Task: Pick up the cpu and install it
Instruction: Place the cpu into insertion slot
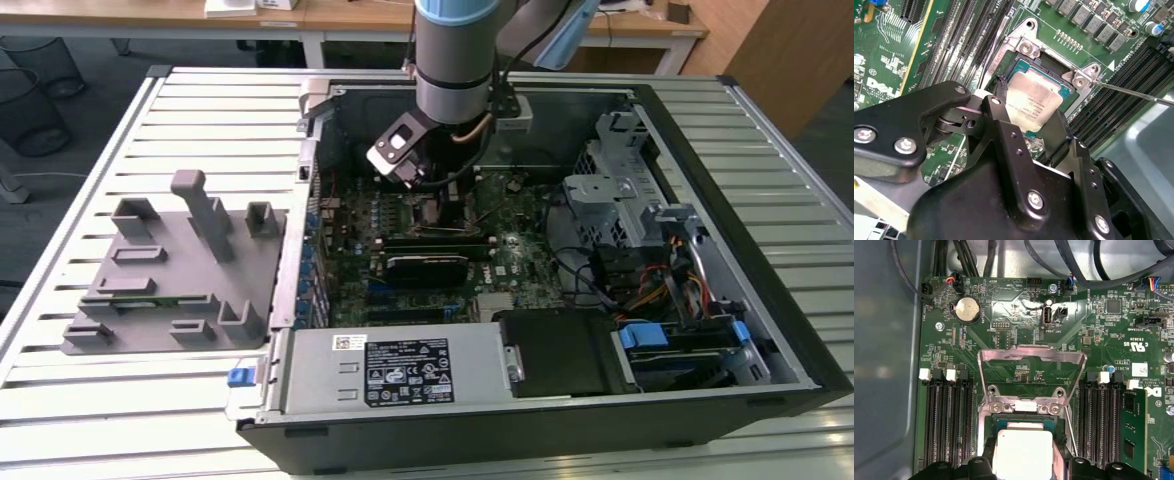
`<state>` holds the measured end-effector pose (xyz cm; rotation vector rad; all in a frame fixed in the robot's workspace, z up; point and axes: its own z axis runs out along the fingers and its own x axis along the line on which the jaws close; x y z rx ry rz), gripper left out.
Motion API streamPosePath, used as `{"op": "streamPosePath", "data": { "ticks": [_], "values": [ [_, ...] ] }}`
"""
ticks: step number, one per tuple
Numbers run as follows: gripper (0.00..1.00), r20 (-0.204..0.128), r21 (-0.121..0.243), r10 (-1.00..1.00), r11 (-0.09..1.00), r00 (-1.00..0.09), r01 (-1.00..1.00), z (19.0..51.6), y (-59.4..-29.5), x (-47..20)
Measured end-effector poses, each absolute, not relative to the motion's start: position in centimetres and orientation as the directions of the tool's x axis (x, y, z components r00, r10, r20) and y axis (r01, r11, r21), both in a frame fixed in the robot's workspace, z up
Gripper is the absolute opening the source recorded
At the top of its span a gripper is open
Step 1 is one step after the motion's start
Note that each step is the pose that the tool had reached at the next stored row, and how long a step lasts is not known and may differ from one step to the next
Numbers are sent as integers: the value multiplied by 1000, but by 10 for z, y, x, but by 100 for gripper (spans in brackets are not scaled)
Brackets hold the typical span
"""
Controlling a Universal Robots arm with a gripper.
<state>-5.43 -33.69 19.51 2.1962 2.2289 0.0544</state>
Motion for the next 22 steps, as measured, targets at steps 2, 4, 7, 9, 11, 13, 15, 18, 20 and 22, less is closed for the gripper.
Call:
{"op": "streamPosePath", "data": {
  "ticks": [2, 4, 7, 9, 11, 13, 15, 18, 20, 22],
  "values": [
    [53, 15, 33, 1000, 14, -15, 999, 194, -337, -54],
    [53, 15, 33, 1000, 14, -15, 999, 194, -337, -54],
    [53, 16, 33, 1000, 14, -15, 999, 194, -337, -54],
    [53, 16, 33, 1000, 14, -15, 999, 194, -337, -54],
    [53, 16, 33, 1000, 14, -15, 999, 194, -337, -54],
    [54, 17, 34, 1000, 14, -15, 999, 193, -337, -54],
    [60, 16, 33, 1000, 14, -15, 999, 193, -337, -54],
    [60, 16, 33, 1000, 14, -15, 999, 194, -337, -54],
    [60, 16, 33, 1000, 14, -15, 999, 195, -337, -54],
    [60, 16, 33, 1000, 14, -15, 999, 197, -337, -54]
  ]
}}
